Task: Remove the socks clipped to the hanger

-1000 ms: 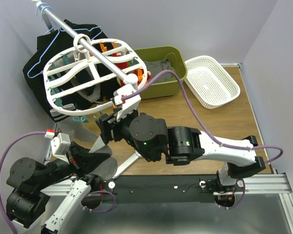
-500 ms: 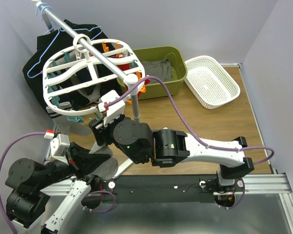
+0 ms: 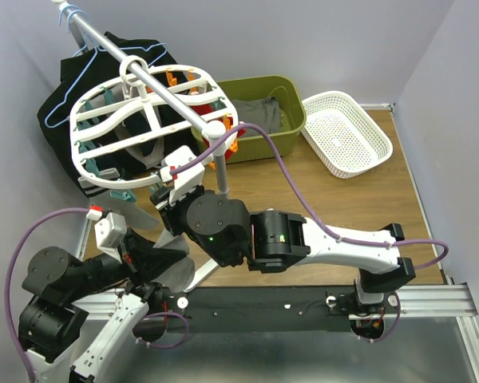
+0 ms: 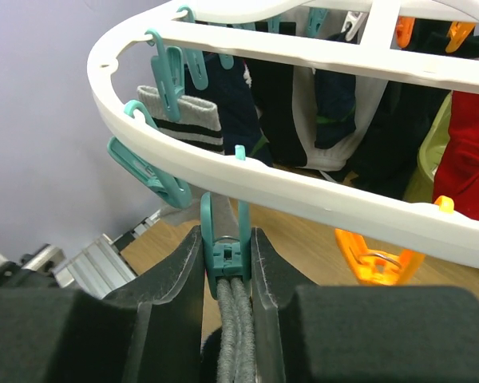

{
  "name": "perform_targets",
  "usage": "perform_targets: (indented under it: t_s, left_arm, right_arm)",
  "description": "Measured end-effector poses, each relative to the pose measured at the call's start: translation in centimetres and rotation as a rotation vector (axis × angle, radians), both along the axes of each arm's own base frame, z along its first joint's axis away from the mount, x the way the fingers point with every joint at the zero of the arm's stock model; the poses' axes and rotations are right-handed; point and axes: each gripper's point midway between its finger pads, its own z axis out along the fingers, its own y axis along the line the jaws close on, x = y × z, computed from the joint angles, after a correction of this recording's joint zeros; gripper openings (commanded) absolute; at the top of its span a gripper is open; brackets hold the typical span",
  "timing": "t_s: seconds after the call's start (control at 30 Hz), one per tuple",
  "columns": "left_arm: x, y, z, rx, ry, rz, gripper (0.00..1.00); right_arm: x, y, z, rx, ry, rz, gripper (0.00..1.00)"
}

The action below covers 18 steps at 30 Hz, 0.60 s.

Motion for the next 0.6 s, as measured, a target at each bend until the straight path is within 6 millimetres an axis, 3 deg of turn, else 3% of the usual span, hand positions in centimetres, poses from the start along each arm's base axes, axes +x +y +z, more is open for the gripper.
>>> perform_targets:
  t_s: [0.37,0.6]
  left_arm:
    - [0.5,-0.7,-3.1,0.053,0.088,-0.043,0.00]
    - [0.3,-0.6,-7.1,0.130,0.228,-0.052,0.00]
  right_arm:
    - [0.3,-0.1,0.0,0.003,0.004,-0.009,0.01]
    - [0.4,-0.2,0.1,0.003,0.003,-0.013,0.01]
